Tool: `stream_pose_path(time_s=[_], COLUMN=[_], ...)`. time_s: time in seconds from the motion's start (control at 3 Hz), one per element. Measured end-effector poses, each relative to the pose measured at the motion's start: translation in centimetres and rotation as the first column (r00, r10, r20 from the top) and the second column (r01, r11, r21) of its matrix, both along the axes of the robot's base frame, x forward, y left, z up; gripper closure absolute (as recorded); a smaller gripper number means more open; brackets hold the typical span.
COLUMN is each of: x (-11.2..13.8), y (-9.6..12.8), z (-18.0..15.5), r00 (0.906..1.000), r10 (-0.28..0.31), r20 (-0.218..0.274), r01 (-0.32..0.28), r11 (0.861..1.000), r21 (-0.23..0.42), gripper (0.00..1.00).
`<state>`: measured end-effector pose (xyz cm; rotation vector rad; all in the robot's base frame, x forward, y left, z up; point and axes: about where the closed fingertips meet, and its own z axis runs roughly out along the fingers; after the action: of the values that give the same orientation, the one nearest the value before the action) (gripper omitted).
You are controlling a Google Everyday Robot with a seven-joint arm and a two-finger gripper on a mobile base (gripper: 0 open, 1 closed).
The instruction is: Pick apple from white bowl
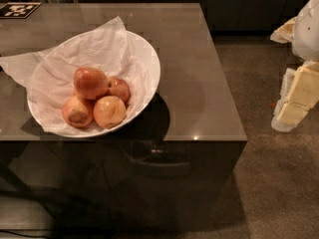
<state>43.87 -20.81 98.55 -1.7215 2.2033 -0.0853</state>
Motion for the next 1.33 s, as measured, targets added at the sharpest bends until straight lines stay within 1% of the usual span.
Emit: stream_pose_path(time_s=[0.33, 0.67, 1.0, 1.33], x=[-0.3, -0.7, -0.9, -0.8], y=[3.3, 6.7, 11.2, 15.3], z=[1.7, 3.0, 3.6, 3.4], r00=[0.9981, 0.9925, 0.9817, 0.9671], r10=[0.059, 0.121, 0.190, 0.254], r20=[0.016, 0.020, 0.007, -0.013], r01=[-0.059, -0.121, -0.190, -0.254], r11=[0.998, 0.993, 0.981, 0.966], r21=[0.014, 0.008, -0.023, -0.055], gripper=[0.00, 0.00, 0.00, 0.00])
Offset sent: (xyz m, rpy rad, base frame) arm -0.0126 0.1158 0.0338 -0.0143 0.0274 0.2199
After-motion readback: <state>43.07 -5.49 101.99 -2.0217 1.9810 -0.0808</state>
